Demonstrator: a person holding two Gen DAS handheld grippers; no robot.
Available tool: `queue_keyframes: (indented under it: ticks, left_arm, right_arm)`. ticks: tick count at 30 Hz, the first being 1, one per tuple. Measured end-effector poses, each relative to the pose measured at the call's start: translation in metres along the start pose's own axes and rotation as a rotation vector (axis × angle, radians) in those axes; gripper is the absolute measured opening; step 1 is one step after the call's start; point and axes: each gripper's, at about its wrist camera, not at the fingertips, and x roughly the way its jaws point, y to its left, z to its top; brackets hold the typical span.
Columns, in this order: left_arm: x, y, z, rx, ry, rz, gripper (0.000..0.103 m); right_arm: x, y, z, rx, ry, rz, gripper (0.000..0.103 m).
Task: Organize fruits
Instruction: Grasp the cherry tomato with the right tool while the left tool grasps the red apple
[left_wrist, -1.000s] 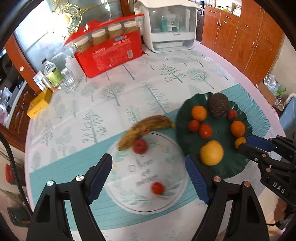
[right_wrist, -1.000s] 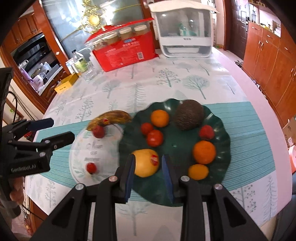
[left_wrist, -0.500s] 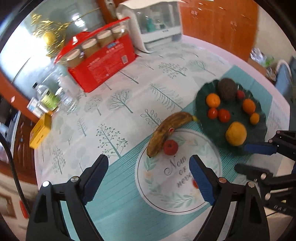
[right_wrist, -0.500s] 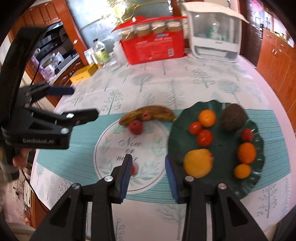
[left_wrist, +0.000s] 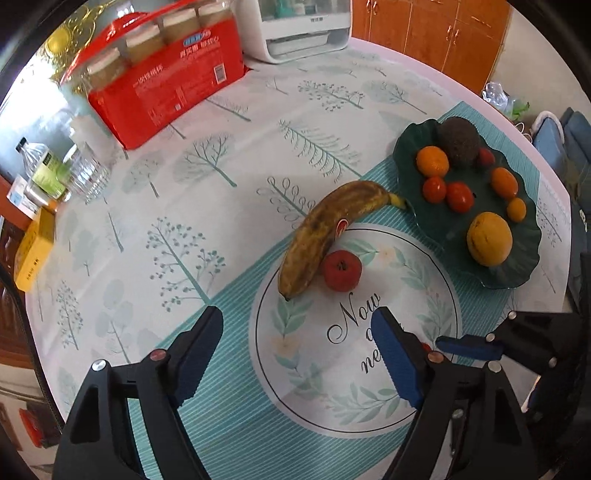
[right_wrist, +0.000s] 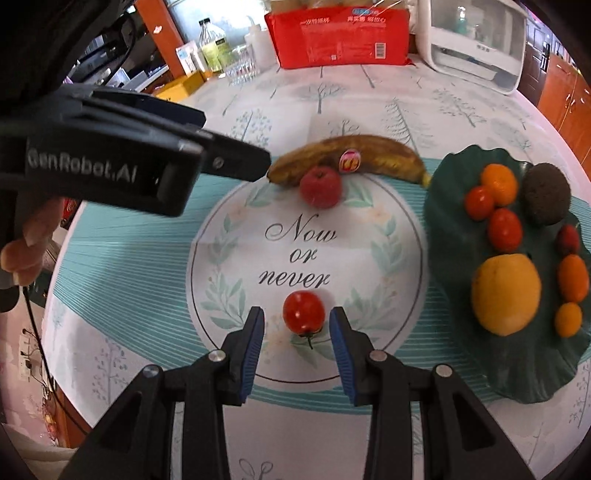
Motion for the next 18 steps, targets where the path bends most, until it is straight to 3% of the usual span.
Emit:
queue_keyframes:
  ticks: [5, 8, 18]
  left_arm:
    - [0.008, -0.005, 0.001, -0.017, 0.007, -0.015, 0.077]
    - [0.013, -0.01, 0.004, -0.03, 0.011, -0.021, 0.073]
    - [0.045, -0.022, 0.017, -0.166, 0.04, -0.012, 0.062]
  right_arm:
    - [0.008, 0.002, -0.002, -0.011, 0.006, -0.011, 0.036]
    - [0.01, 0.002, -0.003, -0.022, 0.009, -0.011, 0.025]
    - [-0.002, -0.012, -0.009, 0.015, -0.017, -0.006, 0.025]
